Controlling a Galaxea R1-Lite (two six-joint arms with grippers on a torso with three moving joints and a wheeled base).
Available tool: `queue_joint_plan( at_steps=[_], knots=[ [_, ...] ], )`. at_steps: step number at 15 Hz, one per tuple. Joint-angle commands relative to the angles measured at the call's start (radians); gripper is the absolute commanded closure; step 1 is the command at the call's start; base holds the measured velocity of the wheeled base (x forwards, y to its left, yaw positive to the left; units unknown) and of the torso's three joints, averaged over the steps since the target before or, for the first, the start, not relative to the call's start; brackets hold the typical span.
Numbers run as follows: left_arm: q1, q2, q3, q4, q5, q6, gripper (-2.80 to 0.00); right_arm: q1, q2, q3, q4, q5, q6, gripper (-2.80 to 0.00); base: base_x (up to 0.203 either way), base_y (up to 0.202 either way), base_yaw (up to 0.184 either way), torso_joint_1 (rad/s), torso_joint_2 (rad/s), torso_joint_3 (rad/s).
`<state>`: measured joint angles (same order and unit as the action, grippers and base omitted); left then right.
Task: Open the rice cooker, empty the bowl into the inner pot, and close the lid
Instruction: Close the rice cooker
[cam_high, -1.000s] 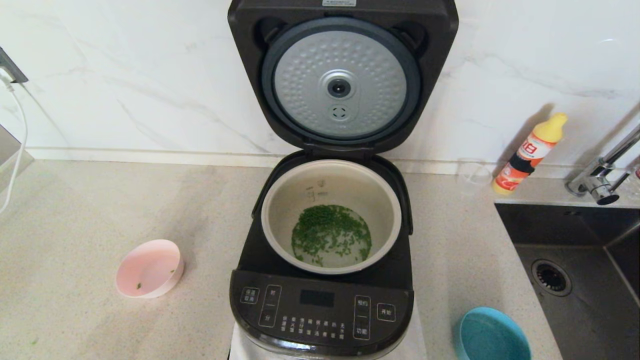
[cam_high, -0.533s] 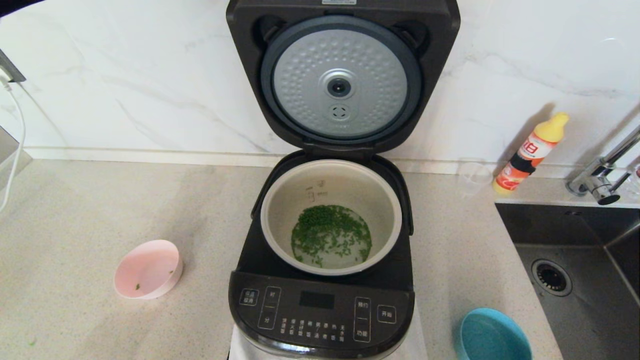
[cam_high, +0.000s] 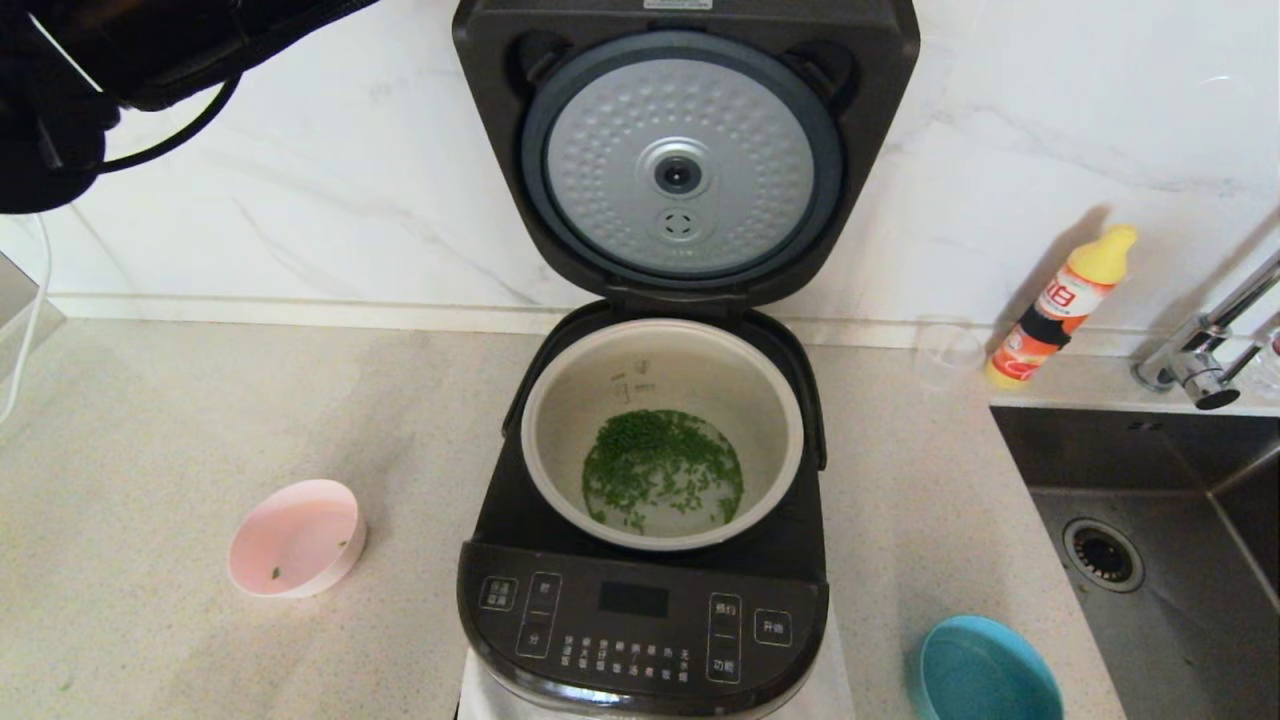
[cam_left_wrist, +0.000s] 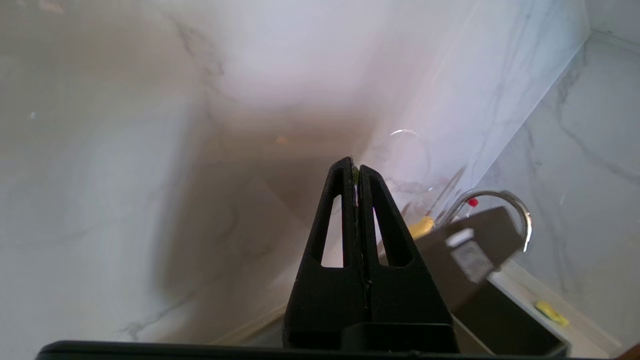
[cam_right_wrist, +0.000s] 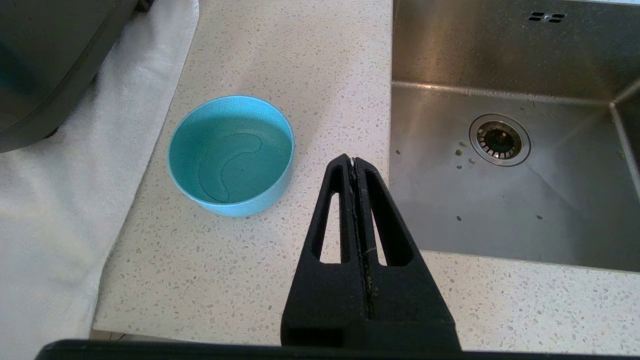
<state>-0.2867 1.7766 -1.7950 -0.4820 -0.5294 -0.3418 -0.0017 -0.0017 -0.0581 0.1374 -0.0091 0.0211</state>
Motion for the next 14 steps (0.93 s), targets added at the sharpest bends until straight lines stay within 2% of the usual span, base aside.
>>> queue_joint_plan(
  at_steps=[1, 3, 10, 14],
  knots=[
    [-0.003, 0.072, -0.061, -0.004, 0.007, -0.001, 0.0, 0.0, 0.002, 0.0, 0.001, 0.0, 0.0, 0.0, 0.0, 0.0, 0.0, 0.0, 0.0, 0.0],
    [-0.01, 0.112, -0.102, -0.004, 0.06, 0.003, 0.0, 0.0, 0.002, 0.0, 0.001, 0.0, 0.0, 0.0, 0.0, 0.0, 0.0, 0.0, 0.0, 0.0],
    [-0.028, 0.139, -0.129, 0.014, 0.057, 0.012, 0.0, 0.0, 0.002, 0.0, 0.001, 0.0, 0.0, 0.0, 0.0, 0.0, 0.0, 0.0, 0.0, 0.0],
    [-0.034, 0.124, -0.1, 0.035, 0.059, 0.012, 0.0, 0.0, 0.002, 0.0, 0.001, 0.0, 0.0, 0.0, 0.0, 0.0, 0.0, 0.0, 0.0, 0.0]
  ],
)
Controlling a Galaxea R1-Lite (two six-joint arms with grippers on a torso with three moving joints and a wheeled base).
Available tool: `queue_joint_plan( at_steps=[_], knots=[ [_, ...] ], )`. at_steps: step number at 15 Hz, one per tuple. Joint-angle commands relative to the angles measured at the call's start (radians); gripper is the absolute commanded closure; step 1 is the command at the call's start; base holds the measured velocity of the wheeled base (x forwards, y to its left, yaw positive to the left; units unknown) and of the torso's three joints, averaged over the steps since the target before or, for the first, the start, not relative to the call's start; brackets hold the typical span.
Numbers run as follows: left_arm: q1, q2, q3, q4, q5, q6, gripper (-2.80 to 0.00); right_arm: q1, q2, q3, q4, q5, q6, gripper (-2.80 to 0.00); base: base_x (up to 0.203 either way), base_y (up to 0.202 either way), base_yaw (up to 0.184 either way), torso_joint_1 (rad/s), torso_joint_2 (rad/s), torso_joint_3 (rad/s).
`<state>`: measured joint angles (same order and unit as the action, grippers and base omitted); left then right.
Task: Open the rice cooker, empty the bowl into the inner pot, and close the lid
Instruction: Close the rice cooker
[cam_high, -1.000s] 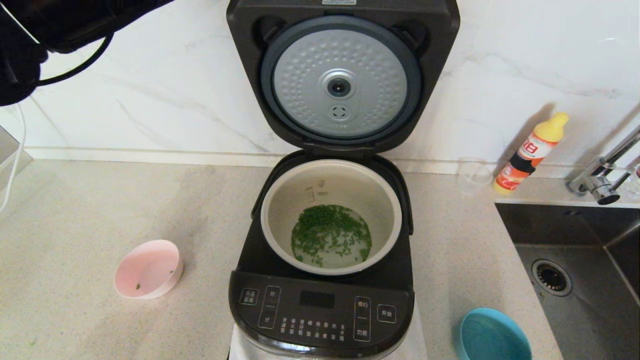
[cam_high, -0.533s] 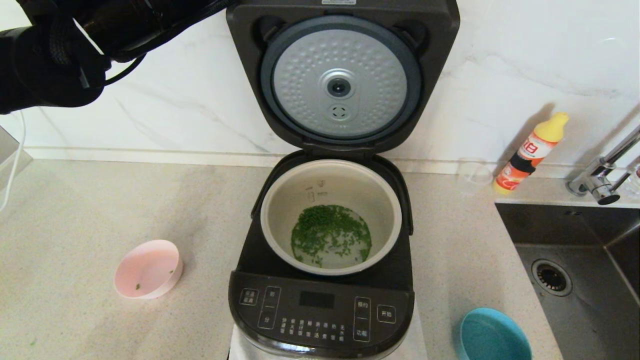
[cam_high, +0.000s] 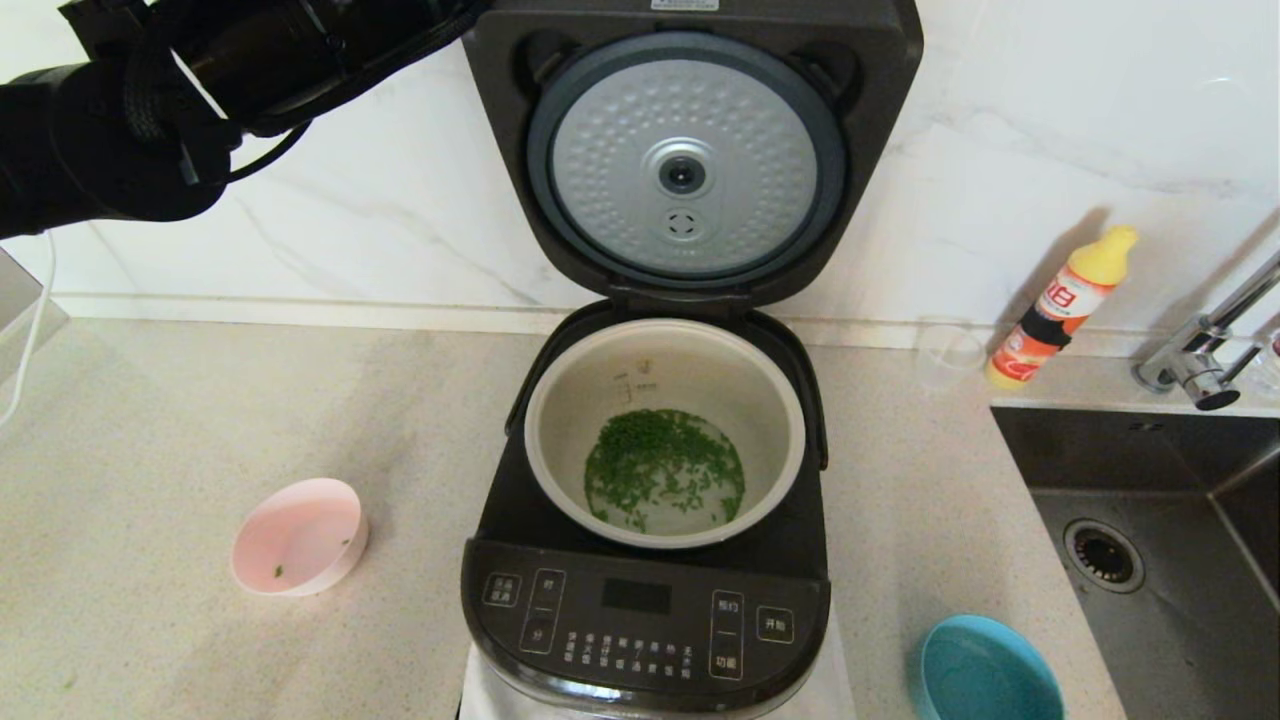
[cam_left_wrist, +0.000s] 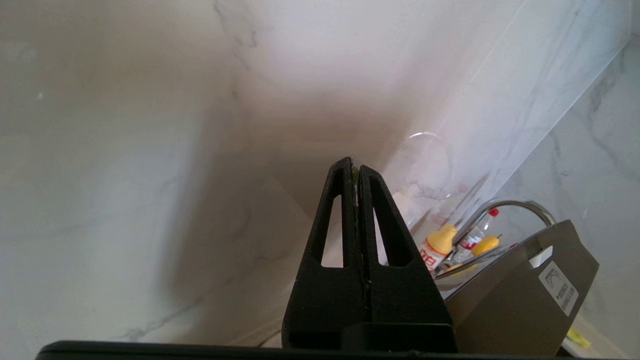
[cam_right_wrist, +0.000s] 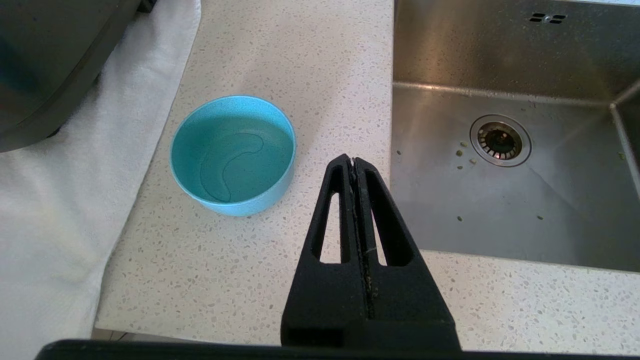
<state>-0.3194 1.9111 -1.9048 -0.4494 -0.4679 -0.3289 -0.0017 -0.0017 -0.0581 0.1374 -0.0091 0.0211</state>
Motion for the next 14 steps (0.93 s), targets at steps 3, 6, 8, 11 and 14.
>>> queue_joint_plan(
  at_steps=[3, 6, 8, 11, 14],
  knots=[
    [-0.002, -0.074, 0.133, 0.002, -0.004, 0.005, 0.0, 0.0, 0.002, 0.0, 0.001, 0.0, 0.0, 0.0, 0.0, 0.0, 0.0, 0.0, 0.0, 0.0],
    [0.0, -0.122, 0.183, -0.001, -0.003, 0.024, 0.0, 0.0, 0.002, 0.0, 0.001, 0.0, 0.0, 0.0, 0.0, 0.0, 0.0, 0.0, 0.0, 0.0],
    [0.0, -0.144, 0.2, 0.011, -0.003, 0.024, 0.0, 0.0, 0.002, 0.0, 0.001, 0.0, 0.0, 0.0, 0.0, 0.0, 0.0, 0.0, 0.0, 0.0],
    [0.003, -0.185, 0.224, 0.003, 0.004, 0.024, 0.0, 0.0, 0.002, 0.0, 0.001, 0.0, 0.0, 0.0, 0.0, 0.0, 0.0, 0.0, 0.0, 0.0],
    [0.047, -0.189, 0.147, 0.001, 0.005, 0.014, 0.0, -0.001, 0.002, 0.0, 0.001, 0.0, 0.0, 0.0, 0.0, 0.0, 0.0, 0.0, 0.0, 0.0]
  ],
)
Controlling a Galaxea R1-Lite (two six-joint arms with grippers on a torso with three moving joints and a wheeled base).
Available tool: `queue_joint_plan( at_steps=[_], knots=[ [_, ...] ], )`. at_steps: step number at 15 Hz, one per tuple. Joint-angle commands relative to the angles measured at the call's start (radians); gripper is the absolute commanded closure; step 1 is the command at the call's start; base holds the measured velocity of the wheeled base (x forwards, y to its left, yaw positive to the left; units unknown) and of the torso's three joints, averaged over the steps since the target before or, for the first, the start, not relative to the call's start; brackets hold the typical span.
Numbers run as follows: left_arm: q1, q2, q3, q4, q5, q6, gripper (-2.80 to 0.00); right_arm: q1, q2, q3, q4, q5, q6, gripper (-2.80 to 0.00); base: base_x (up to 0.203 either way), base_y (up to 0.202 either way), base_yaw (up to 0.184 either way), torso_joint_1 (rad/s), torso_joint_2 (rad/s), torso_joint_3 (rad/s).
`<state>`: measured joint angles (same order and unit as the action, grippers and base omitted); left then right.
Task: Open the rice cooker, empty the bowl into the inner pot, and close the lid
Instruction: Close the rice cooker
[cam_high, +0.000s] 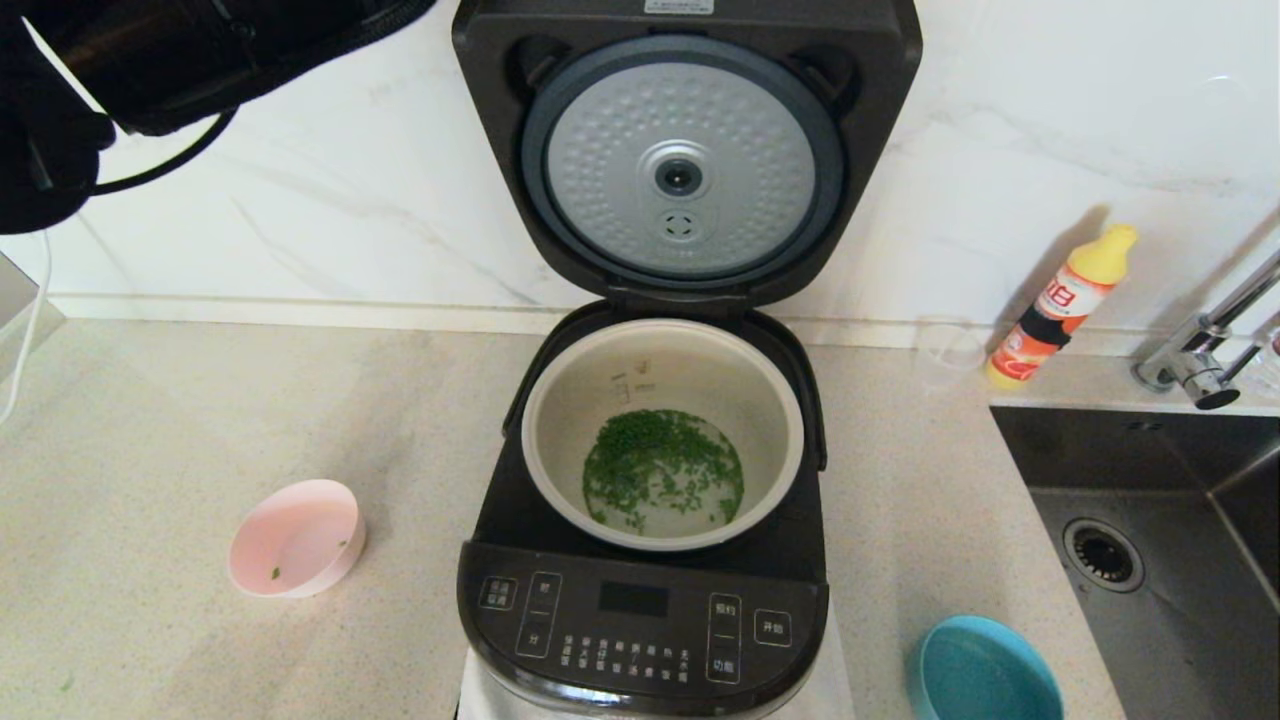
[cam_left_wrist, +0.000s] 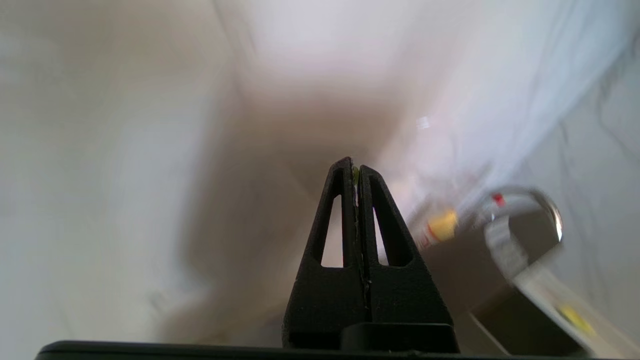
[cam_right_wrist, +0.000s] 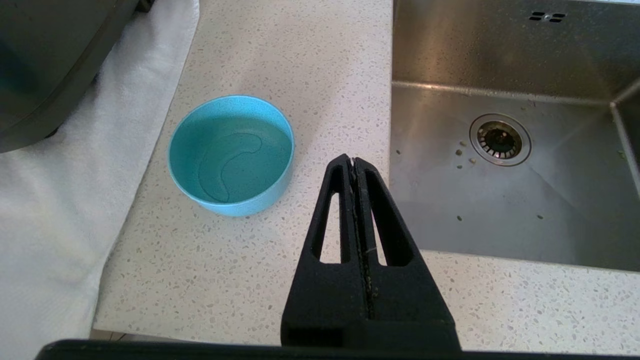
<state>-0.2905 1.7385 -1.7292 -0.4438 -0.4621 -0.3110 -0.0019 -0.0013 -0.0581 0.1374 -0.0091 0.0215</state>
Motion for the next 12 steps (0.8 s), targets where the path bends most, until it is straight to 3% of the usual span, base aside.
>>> queue_joint_plan(
  at_steps=[1, 6, 8, 12],
  knots=[
    [0.028, -0.01, -0.064, -0.004, -0.002, -0.01, 0.0, 0.0, 0.001, 0.0, 0.001, 0.0, 0.0, 0.0, 0.0, 0.0, 0.0, 0.0, 0.0, 0.0],
    [0.043, 0.126, -0.197, -0.003, -0.011, -0.092, 0.0, 0.0, 0.001, 0.0, 0.001, 0.0, 0.0, 0.0, 0.0, 0.0, 0.0, 0.0, 0.0, 0.0],
    [0.044, 0.168, -0.2, -0.006, -0.063, -0.128, 0.0, 0.0, 0.001, 0.0, 0.001, 0.0, 0.0, 0.0, 0.0, 0.0, 0.0, 0.0, 0.0, 0.0],
    [0.055, 0.244, -0.201, -0.148, -0.099, -0.247, 0.0, 0.0, 0.001, 0.0, 0.001, 0.0, 0.0, 0.0, 0.0, 0.0, 0.0, 0.0, 0.0, 0.0]
  ],
)
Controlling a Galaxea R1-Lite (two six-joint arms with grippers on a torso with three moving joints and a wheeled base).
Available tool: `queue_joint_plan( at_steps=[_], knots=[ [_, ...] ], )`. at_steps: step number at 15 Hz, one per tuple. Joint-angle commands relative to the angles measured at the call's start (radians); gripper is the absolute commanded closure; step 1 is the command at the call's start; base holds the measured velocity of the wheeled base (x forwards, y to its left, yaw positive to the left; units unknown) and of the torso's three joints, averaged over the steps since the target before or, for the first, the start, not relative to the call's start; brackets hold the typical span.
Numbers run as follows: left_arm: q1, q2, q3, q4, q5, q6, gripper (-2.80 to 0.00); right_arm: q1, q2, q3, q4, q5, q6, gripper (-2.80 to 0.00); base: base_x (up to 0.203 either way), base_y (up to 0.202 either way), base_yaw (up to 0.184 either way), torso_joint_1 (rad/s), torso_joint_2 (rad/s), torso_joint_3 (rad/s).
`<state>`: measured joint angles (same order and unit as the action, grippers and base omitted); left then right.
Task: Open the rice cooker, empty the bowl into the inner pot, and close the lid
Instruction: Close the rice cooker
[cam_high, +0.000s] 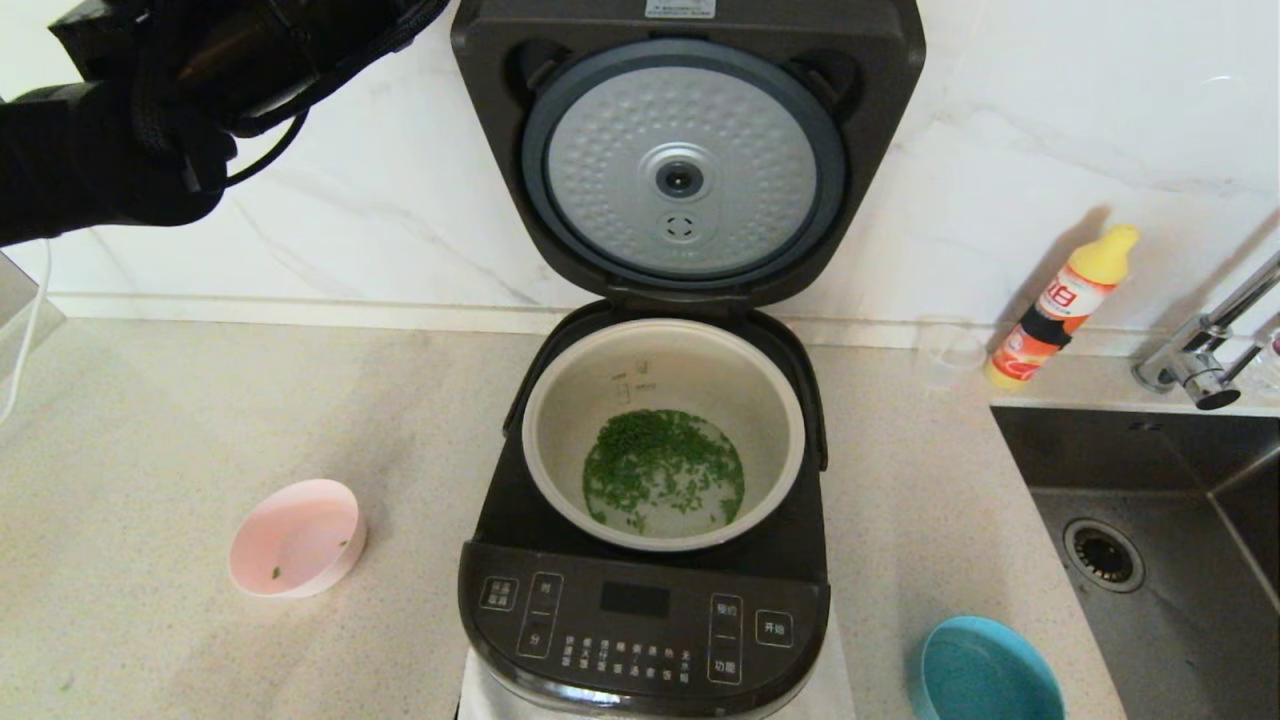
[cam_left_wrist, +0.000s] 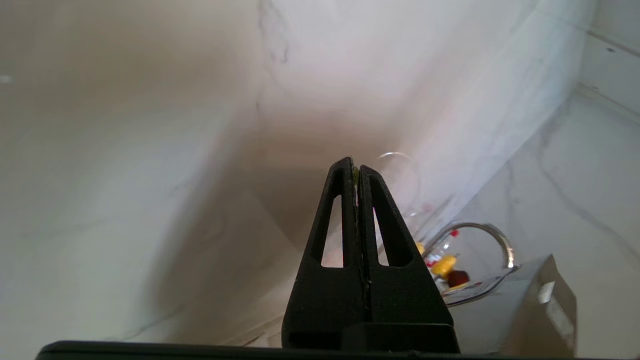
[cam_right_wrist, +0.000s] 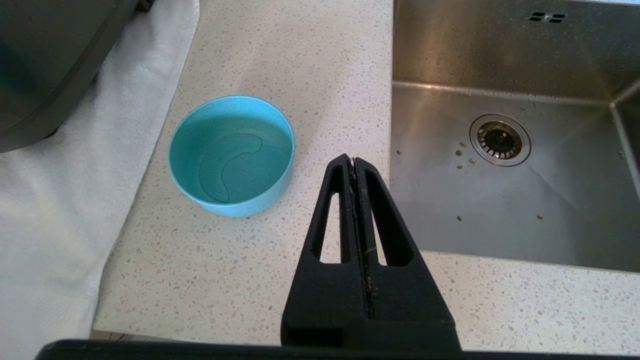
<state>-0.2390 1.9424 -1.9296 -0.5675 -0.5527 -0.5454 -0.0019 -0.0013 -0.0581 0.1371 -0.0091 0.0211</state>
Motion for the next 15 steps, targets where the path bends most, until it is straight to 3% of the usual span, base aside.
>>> queue_joint_plan(
  at_steps=[1, 7, 11, 15],
  knots=[
    [0.013, 0.044, -0.001, -0.029, -0.035, -0.024, 0.0, 0.0, 0.001, 0.001, 0.001, 0.0, 0.0, 0.0, 0.0, 0.0, 0.0, 0.0, 0.0, 0.0],
    [0.05, 0.036, 0.0, -0.054, -0.17, -0.093, 0.0, -0.001, 0.001, 0.0, 0.001, 0.0, 0.0, 0.0, 0.0, 0.0, 0.0, 0.0, 0.0, 0.0],
    [0.052, 0.037, 0.001, -0.047, -0.264, -0.099, 0.0, 0.0, 0.001, 0.0, 0.001, 0.0, 0.0, 0.0, 0.0, 0.0, 0.0, 0.0, 0.0, 0.0],
    [0.054, 0.02, 0.022, -0.044, -0.302, -0.1, 0.0, 0.0, 0.001, 0.0, 0.001, 0.0, 0.0, 0.0, 0.0, 0.0, 0.0, 0.0, 0.0, 0.0]
  ],
)
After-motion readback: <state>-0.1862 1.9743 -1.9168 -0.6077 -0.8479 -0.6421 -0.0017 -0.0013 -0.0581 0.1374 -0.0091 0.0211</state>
